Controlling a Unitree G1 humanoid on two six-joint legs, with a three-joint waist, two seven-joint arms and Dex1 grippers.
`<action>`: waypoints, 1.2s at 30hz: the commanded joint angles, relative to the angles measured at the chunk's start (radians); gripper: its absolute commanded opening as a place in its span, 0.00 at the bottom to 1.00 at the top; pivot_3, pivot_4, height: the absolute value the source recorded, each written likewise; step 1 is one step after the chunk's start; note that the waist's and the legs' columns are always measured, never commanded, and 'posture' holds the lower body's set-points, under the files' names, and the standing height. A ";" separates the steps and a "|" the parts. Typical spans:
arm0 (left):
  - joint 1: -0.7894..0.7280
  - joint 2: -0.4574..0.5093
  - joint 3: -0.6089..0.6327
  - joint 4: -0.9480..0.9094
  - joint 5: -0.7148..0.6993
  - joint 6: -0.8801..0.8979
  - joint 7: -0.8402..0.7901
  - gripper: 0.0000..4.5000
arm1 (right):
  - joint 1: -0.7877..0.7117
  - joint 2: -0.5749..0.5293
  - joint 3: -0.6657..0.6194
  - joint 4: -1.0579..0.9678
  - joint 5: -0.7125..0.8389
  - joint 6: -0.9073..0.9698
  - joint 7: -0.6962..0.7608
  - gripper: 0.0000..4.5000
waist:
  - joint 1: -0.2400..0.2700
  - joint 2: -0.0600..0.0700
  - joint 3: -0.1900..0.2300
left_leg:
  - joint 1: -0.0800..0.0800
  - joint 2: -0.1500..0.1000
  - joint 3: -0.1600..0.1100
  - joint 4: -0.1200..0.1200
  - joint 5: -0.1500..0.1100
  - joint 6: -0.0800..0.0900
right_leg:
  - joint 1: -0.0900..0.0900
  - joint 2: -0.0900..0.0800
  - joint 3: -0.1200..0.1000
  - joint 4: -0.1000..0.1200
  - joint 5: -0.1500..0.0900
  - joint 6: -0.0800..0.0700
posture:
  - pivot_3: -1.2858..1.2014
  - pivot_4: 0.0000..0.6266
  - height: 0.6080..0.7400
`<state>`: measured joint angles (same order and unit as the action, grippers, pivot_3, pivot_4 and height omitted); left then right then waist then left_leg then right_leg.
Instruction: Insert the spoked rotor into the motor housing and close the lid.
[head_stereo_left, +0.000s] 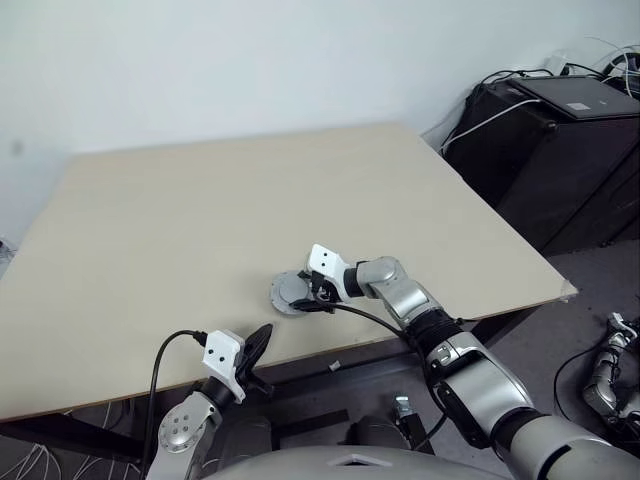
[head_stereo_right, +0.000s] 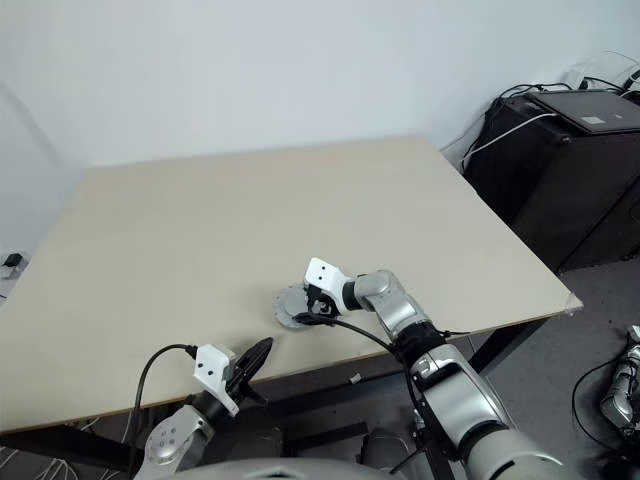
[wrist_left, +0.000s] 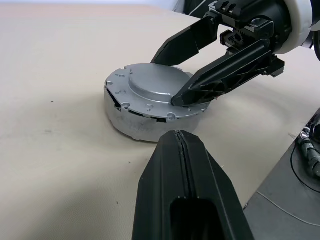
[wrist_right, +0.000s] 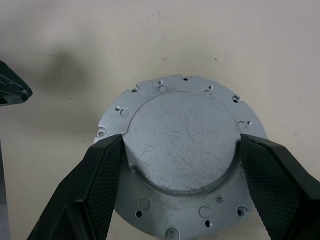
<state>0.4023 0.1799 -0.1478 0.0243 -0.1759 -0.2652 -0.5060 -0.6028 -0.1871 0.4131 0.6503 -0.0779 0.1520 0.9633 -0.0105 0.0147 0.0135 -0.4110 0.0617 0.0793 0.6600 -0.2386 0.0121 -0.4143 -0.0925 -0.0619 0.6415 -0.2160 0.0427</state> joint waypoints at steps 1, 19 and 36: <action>-0.011 -0.004 -0.004 -0.036 -0.001 -0.007 0.002 0.00 | 0.019 -0.027 0.026 0.047 -0.056 0.038 -0.021 0.74 | 0.000 0.000 0.000 | 0.000 0.000 0.000 0.000 0.000 0.000 | 0.000 0.000 0.000 0.000 0.000 0.000 | 0.52 0.00 1.00; -0.008 -0.002 -0.014 -0.075 0.000 0.029 0.013 0.00 | 0.018 0.007 -0.032 0.069 -0.026 0.070 -0.097 0.74 | -0.001 0.001 0.001 | 0.000 0.000 -0.002 0.000 0.000 0.000 | 0.000 -0.001 -0.002 0.001 0.000 0.000 | 0.52 0.00 1.00; -0.144 -0.036 0.054 -0.080 -0.002 0.150 0.138 0.00 | 0.047 -0.003 0.008 0.028 -0.056 0.049 -0.123 0.74 | -0.001 0.001 0.002 | 0.000 0.000 -0.003 0.000 0.000 0.000 | 0.000 -0.002 -0.004 0.001 0.000 0.000 | 0.52 0.00 1.00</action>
<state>0.2791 0.1488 -0.1051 -0.0259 -0.1927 -0.1318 -0.3927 -0.5792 -0.1590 0.4032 0.6396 -0.0762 0.1734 0.8729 -0.0119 0.0156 0.0152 -0.4106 0.0620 0.0764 0.6596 -0.2387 0.0119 -0.4142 -0.0943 -0.0664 0.6423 -0.2159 0.0428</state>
